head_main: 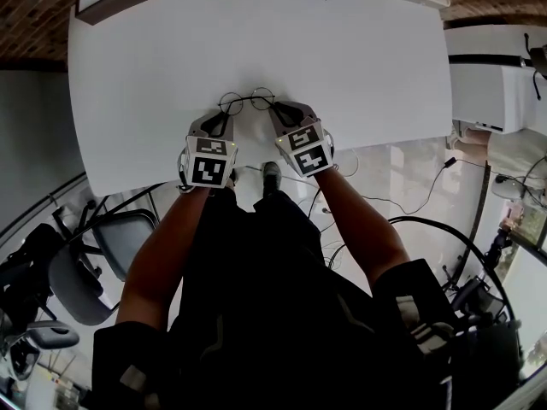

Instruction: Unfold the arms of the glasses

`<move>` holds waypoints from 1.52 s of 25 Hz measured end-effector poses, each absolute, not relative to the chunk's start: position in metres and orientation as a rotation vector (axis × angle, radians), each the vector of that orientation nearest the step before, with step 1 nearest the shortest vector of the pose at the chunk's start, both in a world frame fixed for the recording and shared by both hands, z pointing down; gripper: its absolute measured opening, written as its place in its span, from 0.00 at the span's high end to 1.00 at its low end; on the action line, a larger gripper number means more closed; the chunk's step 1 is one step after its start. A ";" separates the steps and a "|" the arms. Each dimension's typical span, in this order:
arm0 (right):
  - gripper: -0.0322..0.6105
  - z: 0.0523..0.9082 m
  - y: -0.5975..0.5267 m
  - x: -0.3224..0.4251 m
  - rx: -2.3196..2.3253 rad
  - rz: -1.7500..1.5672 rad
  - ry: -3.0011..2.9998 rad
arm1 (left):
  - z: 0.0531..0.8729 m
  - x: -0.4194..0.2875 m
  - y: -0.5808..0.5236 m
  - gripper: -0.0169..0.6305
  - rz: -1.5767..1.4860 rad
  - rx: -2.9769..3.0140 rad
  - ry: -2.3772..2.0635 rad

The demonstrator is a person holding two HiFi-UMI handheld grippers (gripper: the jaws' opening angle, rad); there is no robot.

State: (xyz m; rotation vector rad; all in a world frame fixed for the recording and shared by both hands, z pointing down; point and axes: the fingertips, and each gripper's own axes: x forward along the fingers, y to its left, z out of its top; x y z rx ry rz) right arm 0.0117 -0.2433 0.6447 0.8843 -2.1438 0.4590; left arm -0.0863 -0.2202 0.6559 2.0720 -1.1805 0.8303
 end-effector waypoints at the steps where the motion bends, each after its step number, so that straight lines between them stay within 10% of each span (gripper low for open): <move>1: 0.90 0.645 -0.242 0.011 0.878 0.459 -2.147 | 0.657 -0.086 -0.219 0.90 0.837 2.071 -1.182; 38: 0.92 0.615 -0.186 -0.022 0.588 0.236 -2.339 | 0.628 -0.044 -0.195 0.92 0.632 2.137 -1.146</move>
